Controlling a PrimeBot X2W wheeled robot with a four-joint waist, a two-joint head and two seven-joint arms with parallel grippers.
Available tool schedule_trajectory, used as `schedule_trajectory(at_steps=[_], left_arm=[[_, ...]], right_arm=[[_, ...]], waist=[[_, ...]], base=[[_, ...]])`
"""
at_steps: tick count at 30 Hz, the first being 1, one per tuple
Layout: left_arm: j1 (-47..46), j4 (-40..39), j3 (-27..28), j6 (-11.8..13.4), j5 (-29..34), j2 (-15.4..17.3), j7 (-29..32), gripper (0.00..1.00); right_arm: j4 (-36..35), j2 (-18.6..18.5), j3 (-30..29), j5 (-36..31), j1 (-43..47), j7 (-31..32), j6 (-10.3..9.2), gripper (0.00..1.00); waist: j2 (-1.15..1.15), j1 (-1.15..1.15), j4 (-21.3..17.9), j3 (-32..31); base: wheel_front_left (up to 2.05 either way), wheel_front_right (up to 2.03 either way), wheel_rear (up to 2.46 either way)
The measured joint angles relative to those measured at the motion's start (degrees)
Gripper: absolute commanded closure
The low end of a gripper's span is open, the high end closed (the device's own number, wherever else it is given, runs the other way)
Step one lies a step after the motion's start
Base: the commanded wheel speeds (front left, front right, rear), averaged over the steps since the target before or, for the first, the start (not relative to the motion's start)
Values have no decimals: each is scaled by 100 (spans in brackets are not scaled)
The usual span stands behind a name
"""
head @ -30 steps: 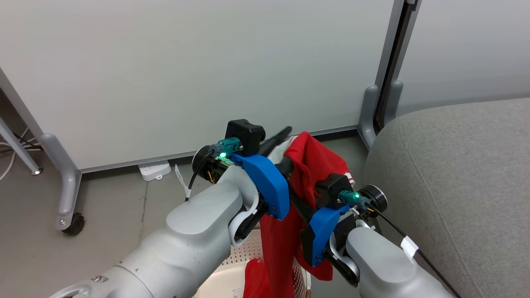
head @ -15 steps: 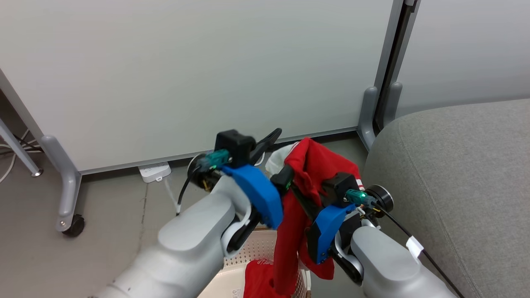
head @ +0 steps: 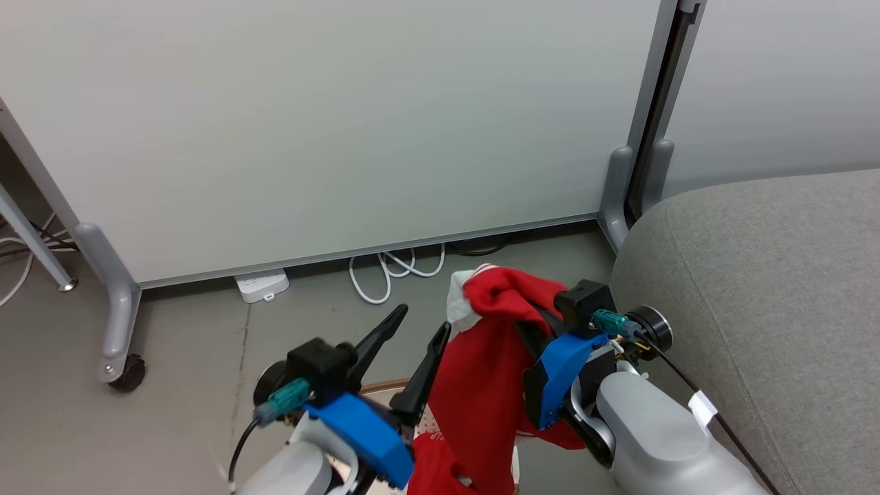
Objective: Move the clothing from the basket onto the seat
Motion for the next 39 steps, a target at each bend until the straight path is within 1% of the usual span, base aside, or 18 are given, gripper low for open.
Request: schedule_trajectory(at_steps=[3,8,14,23,29,34,39], left_arm=[[442,-304,391,-52,342,47,-1,0],[1179,-594,971,-129,738,21,0,0],[1575,-662,1417,-269,1145,-82,0,0],[1687,-624,1759,-419,1475,-268,0,0],[1701,-535,1808,-466,1593,-319,0,0],[1702,-536,1944,-472,1644,-334,0,0],[1702,-545,2017,-478,1696,-408,0,0]], right_arm=[[-4,1,-37,-34,9,-16,0,100],[-26,0,-62,-63,21,-22,0,100],[-33,-2,-98,-93,43,-23,0,100],[-58,0,-141,-101,92,-22,0,100],[-79,1,-135,-100,97,-12,0,100],[-90,1,-178,-116,96,3,0,100],[-88,1,-230,-164,88,12,0,100]], waist=[[0,0,-7,-1],[0,0,-36,16],[0,0,-19,56],[0,1,14,85],[0,1,-48,99],[0,1,-238,140],[0,1,-576,193]], base=[[0,0,0],[0,0,0],[0,0,0],[0,0,0],[0,0,0],[0,0,0],[0,0,0]])
